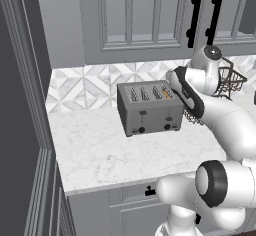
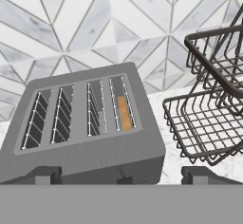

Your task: Start the toaster. Once the lever pops up, take the bread to the plate on the dining counter.

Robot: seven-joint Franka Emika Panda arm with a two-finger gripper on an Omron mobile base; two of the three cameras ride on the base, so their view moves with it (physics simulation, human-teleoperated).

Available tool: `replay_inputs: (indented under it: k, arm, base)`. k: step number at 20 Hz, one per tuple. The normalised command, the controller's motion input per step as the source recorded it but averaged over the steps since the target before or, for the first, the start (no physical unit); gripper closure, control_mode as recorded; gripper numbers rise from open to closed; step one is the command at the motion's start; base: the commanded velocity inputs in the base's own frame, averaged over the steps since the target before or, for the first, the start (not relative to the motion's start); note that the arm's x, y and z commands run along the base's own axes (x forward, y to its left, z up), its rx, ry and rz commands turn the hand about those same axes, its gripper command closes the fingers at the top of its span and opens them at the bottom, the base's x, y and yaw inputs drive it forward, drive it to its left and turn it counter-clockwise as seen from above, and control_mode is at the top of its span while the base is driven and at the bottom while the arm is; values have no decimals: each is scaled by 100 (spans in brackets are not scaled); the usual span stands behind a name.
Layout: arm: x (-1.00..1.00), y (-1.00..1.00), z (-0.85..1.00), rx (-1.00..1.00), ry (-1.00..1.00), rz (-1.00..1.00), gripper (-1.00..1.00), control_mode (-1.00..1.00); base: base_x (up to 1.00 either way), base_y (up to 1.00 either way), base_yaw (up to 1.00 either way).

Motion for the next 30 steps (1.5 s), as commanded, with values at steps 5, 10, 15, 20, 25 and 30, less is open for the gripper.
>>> replay_inputs:
  k: [5, 10, 15, 20, 25, 30]
  arm:
    - [0, 0, 0, 0, 0, 0, -100, -100]
    - [0, 0, 0, 0, 0, 0, -100, -100]
    - [0, 0, 0, 0, 0, 0, -100, -100]
    - [0, 0, 0, 0, 0, 0, -100, -100]
    - [0, 0, 0, 0, 0, 0, -100, -100]
    - [0, 0, 0, 0, 0, 0, -100, -100]
  base:
    - [0, 0, 0]
    - [0, 0, 0]
    - [0, 0, 0]
    - [0, 0, 0]
    - [0, 0, 0]
    - [0, 0, 0]
